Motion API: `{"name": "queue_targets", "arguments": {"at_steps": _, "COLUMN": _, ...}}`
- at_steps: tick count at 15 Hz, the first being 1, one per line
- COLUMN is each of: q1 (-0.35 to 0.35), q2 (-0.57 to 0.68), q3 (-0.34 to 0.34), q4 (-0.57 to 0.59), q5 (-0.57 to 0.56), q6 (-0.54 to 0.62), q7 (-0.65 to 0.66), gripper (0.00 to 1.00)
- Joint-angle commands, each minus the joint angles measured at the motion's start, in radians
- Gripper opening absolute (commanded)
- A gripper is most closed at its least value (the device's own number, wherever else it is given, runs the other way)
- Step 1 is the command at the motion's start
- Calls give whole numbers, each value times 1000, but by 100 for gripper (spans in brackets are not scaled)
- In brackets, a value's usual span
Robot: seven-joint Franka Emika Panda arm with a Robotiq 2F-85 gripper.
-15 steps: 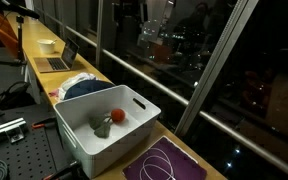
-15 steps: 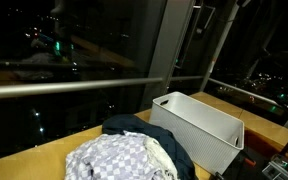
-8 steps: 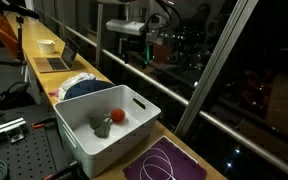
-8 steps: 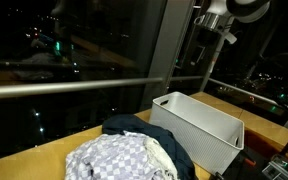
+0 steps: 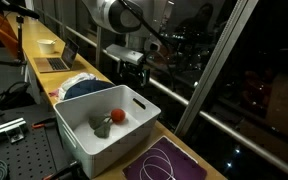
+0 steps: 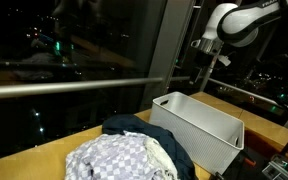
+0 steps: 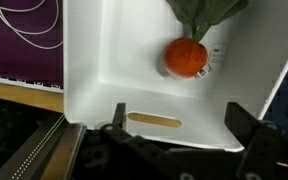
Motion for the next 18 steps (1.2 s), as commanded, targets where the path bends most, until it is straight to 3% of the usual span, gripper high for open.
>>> {"name": "queue_targets", "arguments": {"at_steps": 1, "q1": 0, "q2": 2, "q3": -10, "q4": -3, "q5": 13, "q6": -2, "q7": -12, "gripper": 100}}
{"name": "queue_targets", "arguments": {"at_steps": 8, "q1": -14, "q2": 2, "q3": -13, "q4": -9, "q5": 22, "q6": -1, "q7": -28, "gripper": 100}}
{"name": "queue_targets", "arguments": {"at_steps": 18, "q1": 6, "q2": 300, "q3": -9, "q4": 233, "q5": -58, "q6": -37, "q7": -69, "gripper": 100}}
